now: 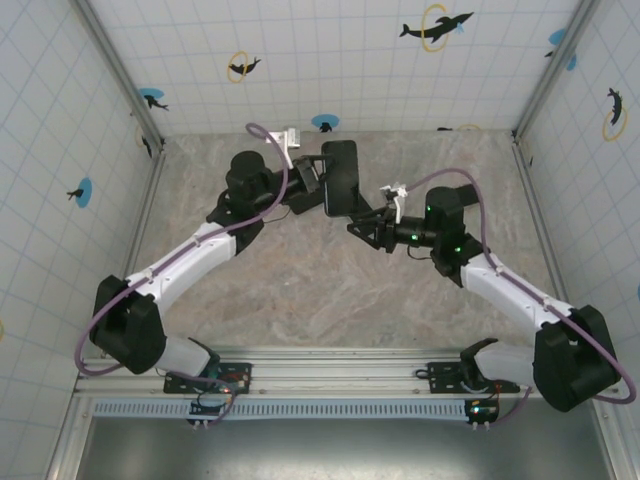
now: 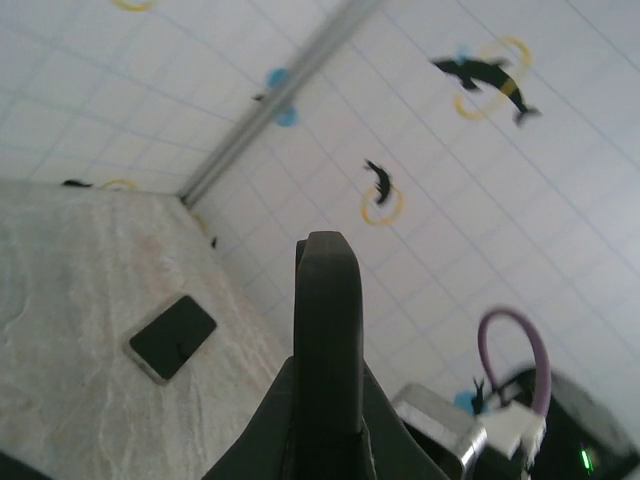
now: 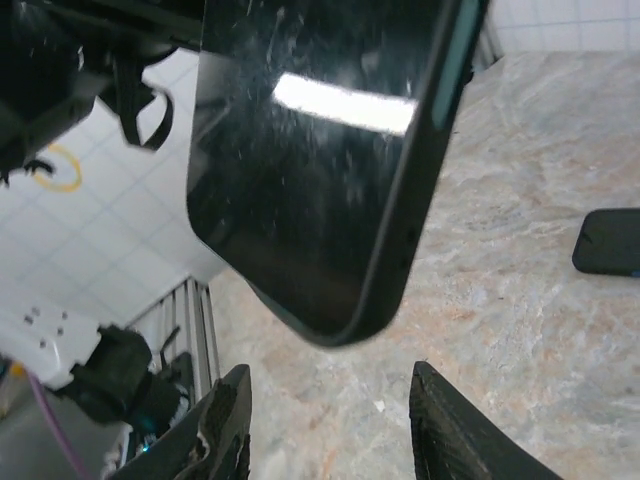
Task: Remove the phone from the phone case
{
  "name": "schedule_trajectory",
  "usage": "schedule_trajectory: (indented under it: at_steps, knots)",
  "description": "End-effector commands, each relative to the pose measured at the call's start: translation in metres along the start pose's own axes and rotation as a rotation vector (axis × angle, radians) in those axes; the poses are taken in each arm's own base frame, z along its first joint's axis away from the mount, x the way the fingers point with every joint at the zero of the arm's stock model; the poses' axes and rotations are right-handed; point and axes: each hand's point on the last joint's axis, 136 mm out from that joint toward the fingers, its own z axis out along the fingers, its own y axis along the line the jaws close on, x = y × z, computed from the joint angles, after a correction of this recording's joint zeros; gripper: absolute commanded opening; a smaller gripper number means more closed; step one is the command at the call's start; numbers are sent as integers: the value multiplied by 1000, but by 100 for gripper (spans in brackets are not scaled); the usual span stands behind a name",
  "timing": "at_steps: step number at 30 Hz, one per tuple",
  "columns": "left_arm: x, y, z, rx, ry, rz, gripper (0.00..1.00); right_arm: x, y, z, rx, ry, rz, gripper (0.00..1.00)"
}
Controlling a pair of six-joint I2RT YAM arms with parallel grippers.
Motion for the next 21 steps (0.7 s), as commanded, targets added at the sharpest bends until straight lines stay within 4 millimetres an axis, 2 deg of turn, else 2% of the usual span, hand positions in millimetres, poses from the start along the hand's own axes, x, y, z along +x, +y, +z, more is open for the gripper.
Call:
schedule_trajectory:
  at_steps: [1,7,16,21]
  knots:
    - [3,-55,-13,219,71,363,0,13,12,-6,-74,112,-202,45]
    - [9,-72,-22,291,116,551,0,-1,25,-5,-150,71,-347,45]
    - [8,-84,-27,366,134,561,0,-16,34,7,-217,44,-447,37]
    - [3,-90,-29,393,114,547,0,-16,36,13,-246,57,-472,30]
